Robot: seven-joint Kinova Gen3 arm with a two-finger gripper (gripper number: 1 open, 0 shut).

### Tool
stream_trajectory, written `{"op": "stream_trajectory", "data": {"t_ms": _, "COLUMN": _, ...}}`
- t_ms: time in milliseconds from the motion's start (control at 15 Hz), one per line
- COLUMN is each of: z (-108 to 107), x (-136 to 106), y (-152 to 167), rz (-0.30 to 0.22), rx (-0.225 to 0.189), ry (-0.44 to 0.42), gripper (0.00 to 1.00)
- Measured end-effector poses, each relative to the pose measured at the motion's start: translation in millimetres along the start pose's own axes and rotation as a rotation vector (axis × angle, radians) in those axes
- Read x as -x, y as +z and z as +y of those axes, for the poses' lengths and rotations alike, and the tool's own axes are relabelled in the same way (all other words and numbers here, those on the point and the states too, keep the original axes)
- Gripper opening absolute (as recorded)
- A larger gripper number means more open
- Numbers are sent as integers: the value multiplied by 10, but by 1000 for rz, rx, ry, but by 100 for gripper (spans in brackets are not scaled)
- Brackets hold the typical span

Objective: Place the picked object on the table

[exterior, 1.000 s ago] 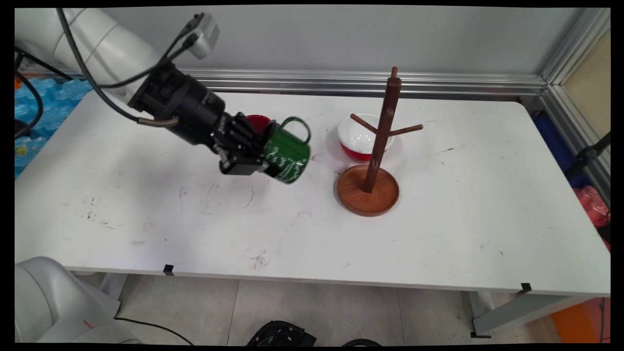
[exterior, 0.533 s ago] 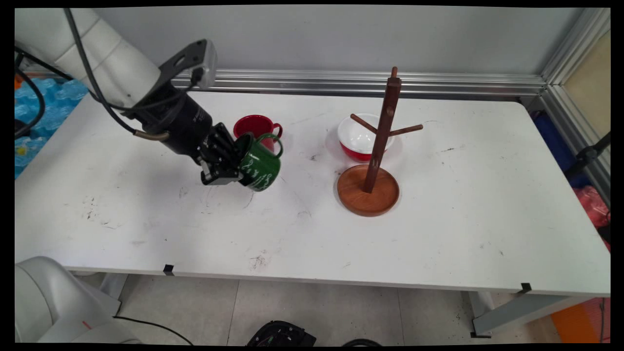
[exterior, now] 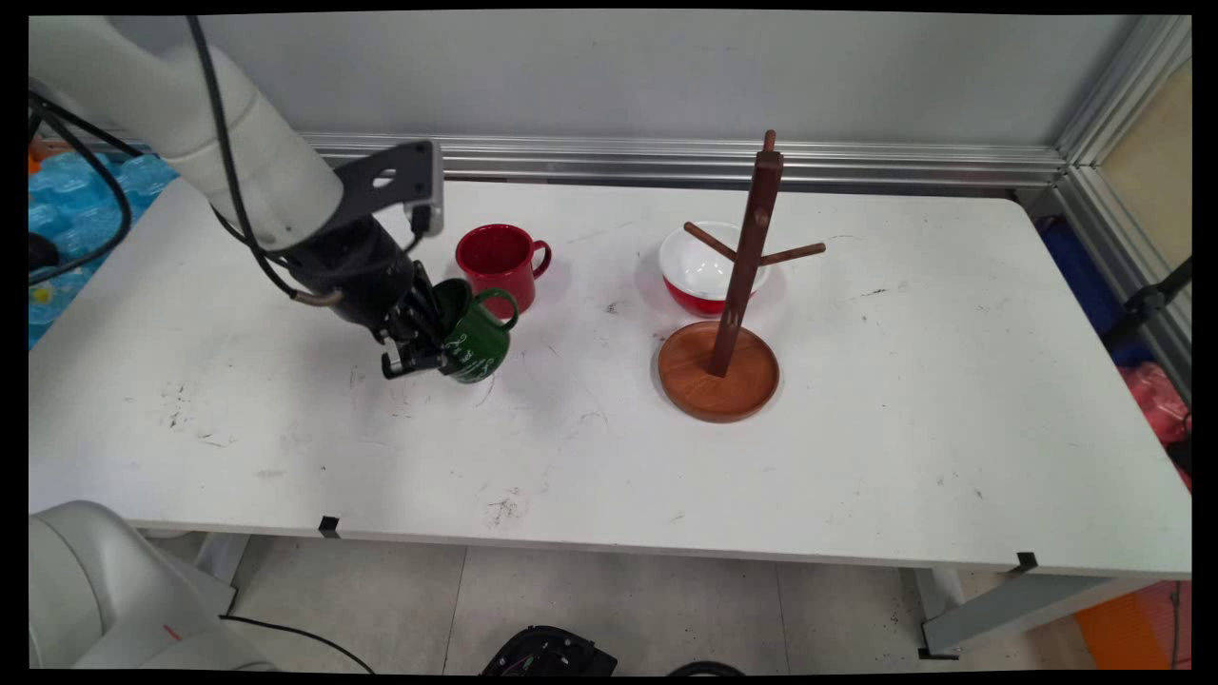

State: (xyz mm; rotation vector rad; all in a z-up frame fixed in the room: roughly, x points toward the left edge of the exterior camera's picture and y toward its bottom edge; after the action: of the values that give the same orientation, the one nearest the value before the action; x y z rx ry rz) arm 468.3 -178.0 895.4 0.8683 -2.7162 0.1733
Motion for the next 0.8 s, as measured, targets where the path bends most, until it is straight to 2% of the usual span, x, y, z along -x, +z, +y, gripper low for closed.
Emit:
{"op": "stream_trajectory", "data": {"t_ms": 400, "z": 88, "x": -72, "y": 359, "rz": -120, "rx": -41, "ry": 33, "gripper": 0}}
{"op": "stream_trajectory", "data": {"t_ms": 800, "z": 172, "x": -167, "y": 683, "rz": -210, "rx": -63, "ry": 78, "gripper": 0}}
